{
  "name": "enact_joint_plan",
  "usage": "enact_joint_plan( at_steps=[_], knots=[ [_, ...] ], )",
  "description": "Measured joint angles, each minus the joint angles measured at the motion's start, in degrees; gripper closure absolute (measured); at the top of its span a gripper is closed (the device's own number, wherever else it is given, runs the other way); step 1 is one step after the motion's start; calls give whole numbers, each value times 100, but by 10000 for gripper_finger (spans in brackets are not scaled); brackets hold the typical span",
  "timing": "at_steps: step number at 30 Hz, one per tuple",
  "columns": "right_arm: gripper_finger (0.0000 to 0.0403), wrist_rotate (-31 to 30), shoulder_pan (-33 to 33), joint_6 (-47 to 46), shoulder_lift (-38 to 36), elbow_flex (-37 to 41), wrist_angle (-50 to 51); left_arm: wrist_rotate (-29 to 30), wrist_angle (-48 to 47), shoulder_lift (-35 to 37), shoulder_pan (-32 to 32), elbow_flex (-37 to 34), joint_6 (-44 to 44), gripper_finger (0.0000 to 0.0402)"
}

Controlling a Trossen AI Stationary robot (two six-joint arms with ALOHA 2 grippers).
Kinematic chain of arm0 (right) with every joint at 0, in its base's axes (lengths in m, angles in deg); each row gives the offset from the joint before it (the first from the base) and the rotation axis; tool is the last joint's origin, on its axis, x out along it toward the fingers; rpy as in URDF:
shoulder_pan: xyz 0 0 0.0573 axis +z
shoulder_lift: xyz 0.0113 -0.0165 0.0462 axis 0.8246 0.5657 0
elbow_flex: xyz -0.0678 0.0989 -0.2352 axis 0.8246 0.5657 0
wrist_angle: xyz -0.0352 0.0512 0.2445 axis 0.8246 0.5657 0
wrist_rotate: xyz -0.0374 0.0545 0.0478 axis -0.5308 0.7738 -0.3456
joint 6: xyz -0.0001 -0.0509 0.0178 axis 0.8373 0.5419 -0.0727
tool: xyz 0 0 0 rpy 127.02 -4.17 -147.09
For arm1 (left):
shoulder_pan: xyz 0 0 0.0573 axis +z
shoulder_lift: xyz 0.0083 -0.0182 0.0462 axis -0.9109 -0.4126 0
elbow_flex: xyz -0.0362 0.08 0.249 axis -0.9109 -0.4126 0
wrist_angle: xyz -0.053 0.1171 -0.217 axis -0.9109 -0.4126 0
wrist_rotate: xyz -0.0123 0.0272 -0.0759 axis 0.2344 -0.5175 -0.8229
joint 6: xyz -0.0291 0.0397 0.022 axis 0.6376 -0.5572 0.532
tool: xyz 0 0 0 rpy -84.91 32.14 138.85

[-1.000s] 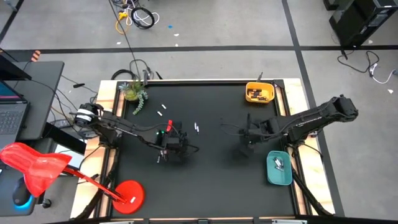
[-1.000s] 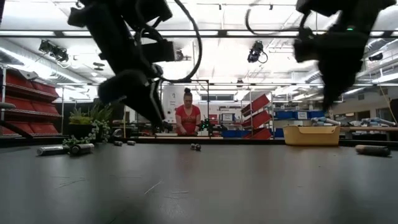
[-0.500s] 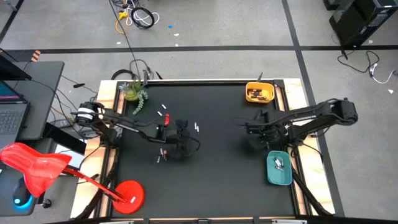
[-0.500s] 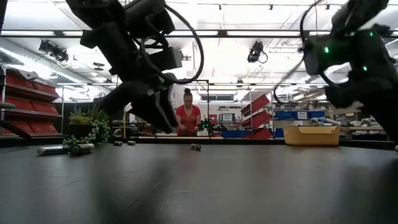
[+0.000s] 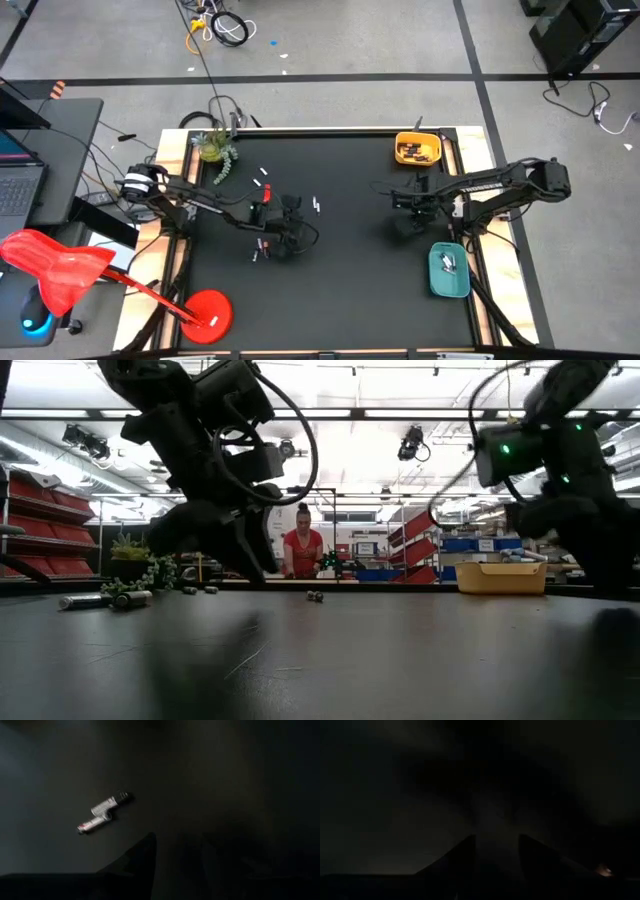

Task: Sort batteries
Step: Put the black battery into the yellow bin

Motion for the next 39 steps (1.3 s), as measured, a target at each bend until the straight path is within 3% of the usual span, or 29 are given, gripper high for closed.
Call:
enact_joint_plan(
  at_steps=[7, 15, 20, 24, 28, 34, 39],
  knots=[
    [254, 39, -669, 318, 225, -735, 1746, 83, 435, 2, 5, 2, -149, 243],
    [275, 514, -1197, 1020, 863, -845, 2176, -191, 923, 7, 15, -255, -155, 243],
    [284, 355, -964, 2400, 1445, -1102, 2562, -597, 2027, 7, 31, -812, -170, 243],
    [285, 18, -518, 3660, 2082, -1353, 2948, -599, 2732, 7, 31, -1186, -175, 243],
    [266, -340, -107, 4662, 2707, -1399, 3029, -599, 2912, 7, 31, -1355, -133, 243],
    [208, -697, 272, 5219, 3298, -1399, 2796, -597, 2849, 7, 31, -1480, -153, 243],
    [179, 300, 165, 5229, 3345, -1319, 2348, -597, 2799, 7, 31, -1563, -156, 243]
  ],
)
